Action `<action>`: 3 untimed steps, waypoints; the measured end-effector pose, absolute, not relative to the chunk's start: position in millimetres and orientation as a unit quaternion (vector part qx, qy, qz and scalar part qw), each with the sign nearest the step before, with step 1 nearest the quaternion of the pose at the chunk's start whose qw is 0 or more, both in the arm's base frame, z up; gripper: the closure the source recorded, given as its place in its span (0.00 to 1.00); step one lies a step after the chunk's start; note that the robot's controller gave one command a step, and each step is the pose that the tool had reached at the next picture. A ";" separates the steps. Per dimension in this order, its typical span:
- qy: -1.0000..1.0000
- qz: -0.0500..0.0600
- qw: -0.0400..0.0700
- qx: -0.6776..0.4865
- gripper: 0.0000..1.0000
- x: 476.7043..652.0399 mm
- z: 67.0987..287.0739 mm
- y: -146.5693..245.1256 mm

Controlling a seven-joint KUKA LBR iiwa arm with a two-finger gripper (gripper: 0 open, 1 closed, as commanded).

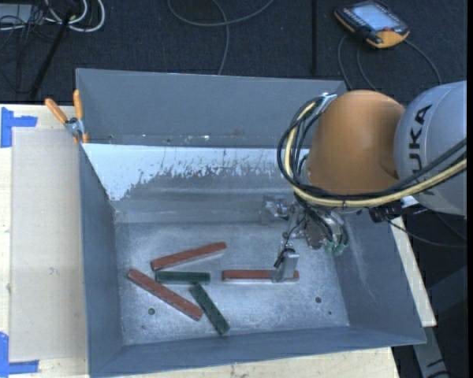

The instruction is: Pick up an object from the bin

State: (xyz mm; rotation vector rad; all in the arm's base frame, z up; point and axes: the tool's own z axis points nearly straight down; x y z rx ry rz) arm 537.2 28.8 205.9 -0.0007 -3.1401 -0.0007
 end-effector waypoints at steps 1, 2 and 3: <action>-1.000 0.000 0.001 0.000 0.00 537.2 205.9 28.8; -0.999 0.000 -0.002 0.044 0.00 541.7 175.8 29.7; -0.992 0.000 -0.002 0.126 0.00 546.8 117.4 17.7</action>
Offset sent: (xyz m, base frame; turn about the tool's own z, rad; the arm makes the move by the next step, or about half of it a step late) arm 0.0110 -0.0011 -0.1119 -0.2985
